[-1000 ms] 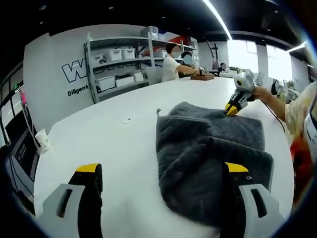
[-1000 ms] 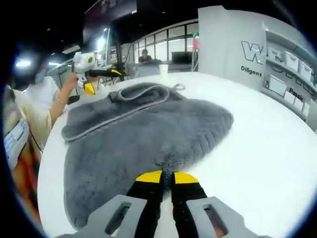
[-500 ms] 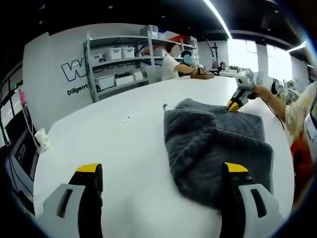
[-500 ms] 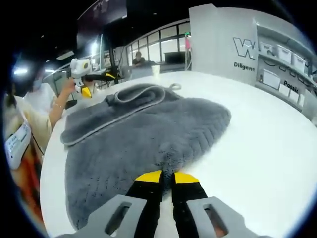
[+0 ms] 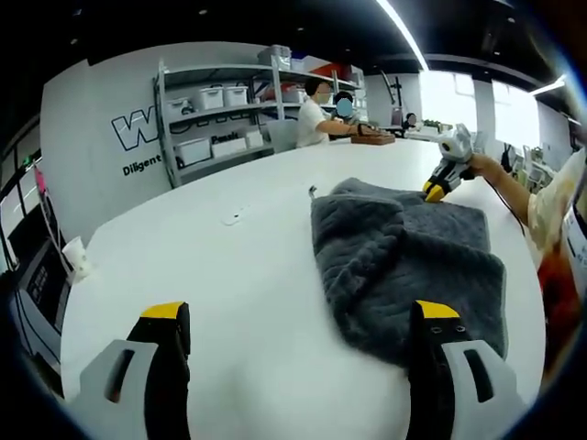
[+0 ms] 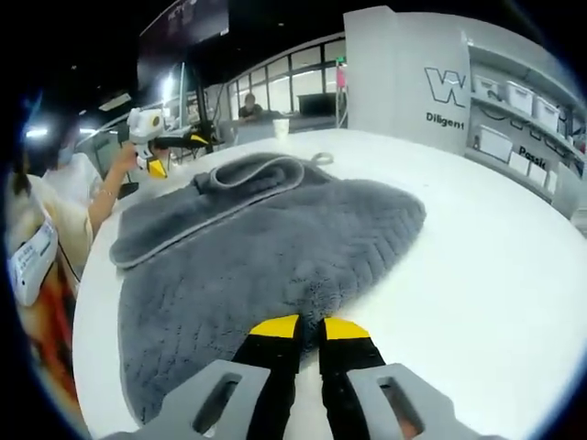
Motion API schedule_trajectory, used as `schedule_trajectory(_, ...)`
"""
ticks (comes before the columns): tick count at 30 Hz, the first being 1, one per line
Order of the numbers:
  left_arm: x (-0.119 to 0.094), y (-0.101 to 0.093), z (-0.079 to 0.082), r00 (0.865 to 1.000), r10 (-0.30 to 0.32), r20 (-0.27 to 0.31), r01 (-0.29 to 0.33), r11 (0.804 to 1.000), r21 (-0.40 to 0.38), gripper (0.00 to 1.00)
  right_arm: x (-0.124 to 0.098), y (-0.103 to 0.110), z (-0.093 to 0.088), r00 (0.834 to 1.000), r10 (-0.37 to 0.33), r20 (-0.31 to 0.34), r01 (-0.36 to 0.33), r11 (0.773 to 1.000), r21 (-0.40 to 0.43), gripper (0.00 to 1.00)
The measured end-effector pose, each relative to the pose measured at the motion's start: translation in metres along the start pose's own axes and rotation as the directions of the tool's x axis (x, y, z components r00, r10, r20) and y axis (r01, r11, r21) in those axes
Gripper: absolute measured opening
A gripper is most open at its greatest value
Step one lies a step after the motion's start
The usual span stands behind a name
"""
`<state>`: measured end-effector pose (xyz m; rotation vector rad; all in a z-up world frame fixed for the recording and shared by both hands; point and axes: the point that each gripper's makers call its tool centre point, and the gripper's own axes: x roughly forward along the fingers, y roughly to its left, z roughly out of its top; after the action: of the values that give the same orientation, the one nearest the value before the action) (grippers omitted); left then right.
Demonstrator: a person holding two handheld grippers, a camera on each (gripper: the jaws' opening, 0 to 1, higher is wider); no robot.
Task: Open the folded towel by lifting each exposed corner and separating the folded layers until the towel lies flat within the target outline without major curled edges
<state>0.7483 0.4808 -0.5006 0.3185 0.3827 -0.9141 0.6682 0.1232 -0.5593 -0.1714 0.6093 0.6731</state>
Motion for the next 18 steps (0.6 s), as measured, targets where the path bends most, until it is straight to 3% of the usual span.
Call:
schedule_trajectory(4, 0.001, -0.001, -0.001, 1.0, -0.006, -0.003, 0.006, 1.0, -0.002, 0.98, -0.003, -0.008, 0.0, 0.998, -0.056, -0.021, 0.055, 0.998, -0.019, 0.21)
schedule_trajectory(9, 0.004, -0.006, -0.002, 1.0, -0.015, -0.011, 0.015, 1.0, 0.005, 0.98, -0.009, -0.021, 0.003, 0.994, -0.108, -0.005, 0.108, 0.994, 0.006, 0.62)
schedule_trajectory(13, 0.006, -0.01, 0.001, 1.0, -0.023, -0.002, 0.023, 1.0, 0.008, 0.98, -0.014, -0.024, 0.005, 0.992, -0.128, 0.005, 0.128, 0.991, 0.029, 0.74)
schedule_trajectory(16, 0.01, -0.017, 0.002, 0.999, -0.042, -0.006, 0.042, 0.999, 0.027, 0.98, -0.016, -0.028, 0.011, 0.989, -0.143, 0.033, 0.141, 0.989, 0.051, 0.93)
schedule_trajectory(18, 0.012, -0.021, 0.003, 0.999, -0.051, -0.008, 0.051, 0.998, 0.042, 0.98, -0.017, -0.028, 0.013, 0.989, -0.143, 0.04, 0.141, 0.988, 0.057, 0.99)
